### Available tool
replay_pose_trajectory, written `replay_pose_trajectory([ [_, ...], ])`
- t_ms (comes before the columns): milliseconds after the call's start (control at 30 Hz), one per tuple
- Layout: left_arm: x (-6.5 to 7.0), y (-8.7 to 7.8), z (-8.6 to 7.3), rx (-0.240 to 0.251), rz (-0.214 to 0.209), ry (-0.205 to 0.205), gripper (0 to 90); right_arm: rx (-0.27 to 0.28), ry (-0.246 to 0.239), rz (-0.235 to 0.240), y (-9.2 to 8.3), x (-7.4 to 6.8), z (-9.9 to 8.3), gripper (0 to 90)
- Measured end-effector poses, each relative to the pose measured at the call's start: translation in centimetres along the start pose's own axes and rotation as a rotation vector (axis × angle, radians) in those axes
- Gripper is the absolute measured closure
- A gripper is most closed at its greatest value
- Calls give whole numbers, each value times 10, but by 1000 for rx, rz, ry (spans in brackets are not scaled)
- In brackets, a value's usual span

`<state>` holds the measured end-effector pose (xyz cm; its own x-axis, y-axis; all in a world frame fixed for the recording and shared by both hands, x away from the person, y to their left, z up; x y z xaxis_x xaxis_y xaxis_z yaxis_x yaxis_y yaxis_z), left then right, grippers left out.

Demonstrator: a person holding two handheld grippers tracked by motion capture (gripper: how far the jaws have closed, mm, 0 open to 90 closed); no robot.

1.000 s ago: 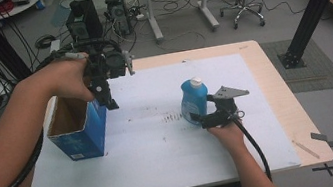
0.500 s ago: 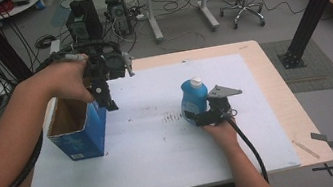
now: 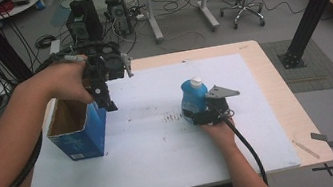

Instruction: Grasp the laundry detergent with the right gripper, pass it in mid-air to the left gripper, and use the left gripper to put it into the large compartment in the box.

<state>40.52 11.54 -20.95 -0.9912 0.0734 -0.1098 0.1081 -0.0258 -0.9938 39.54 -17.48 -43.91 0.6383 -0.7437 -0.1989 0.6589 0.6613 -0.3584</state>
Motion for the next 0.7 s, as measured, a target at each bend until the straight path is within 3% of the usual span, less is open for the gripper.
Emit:
replay_pose_trajectory([
  [333,0,2,-2,4,1,-2,1,5,-14,-55,0,-3,-2,101],
  [533,-1,3,-3,0,4,-3,1,12,-13,-54,-1,-3,-3,172],
  [700,-1,2,-3,4,6,-4,1,8,-24,-66,-1,-4,-4,179],
])
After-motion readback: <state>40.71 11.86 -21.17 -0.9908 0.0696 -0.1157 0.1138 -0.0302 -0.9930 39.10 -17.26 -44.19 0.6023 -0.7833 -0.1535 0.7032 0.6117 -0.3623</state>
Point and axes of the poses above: each handheld gripper's, and its own axes: y roughly forward along the jaws, z roughly out of its top, x roughly to its right, the point moved 1 cm from there along y, roughly forward along the jaws, and after that the axes turned 6 degrees about y, right-handed, at the moved point
